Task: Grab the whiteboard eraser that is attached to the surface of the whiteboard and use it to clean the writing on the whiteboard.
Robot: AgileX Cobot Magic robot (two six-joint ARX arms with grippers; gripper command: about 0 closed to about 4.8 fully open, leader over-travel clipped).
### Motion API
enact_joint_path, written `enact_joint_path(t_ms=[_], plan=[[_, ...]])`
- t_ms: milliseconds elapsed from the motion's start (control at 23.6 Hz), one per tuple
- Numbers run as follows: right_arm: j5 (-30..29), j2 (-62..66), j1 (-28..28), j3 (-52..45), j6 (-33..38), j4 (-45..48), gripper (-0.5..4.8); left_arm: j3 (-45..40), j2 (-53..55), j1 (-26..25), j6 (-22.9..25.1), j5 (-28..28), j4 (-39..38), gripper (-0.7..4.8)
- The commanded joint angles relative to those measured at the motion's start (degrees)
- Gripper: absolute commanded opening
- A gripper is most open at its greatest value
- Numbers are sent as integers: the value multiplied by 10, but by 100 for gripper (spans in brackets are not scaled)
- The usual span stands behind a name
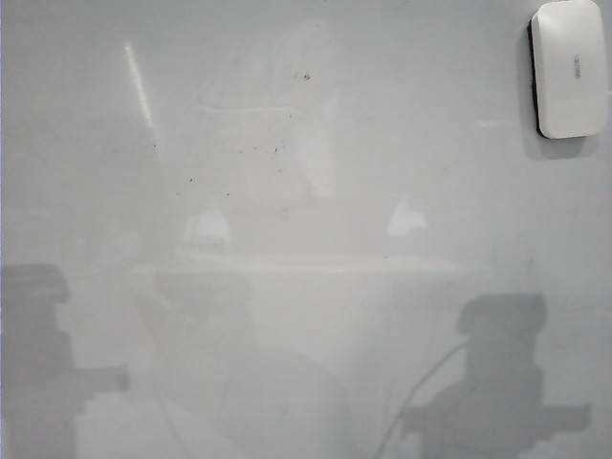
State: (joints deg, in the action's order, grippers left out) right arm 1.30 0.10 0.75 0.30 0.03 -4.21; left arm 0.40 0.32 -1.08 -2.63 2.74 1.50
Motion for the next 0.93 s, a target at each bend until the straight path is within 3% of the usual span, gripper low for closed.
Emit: enact_joint_path(t_ms=[42, 932], plan=[[1, -1, 0, -2, -1, 5, 3, 0, 0, 0, -4, 33, 7, -5], [1, -1, 0, -2, -1, 5, 3, 0, 1, 0, 7, 39, 7, -5]])
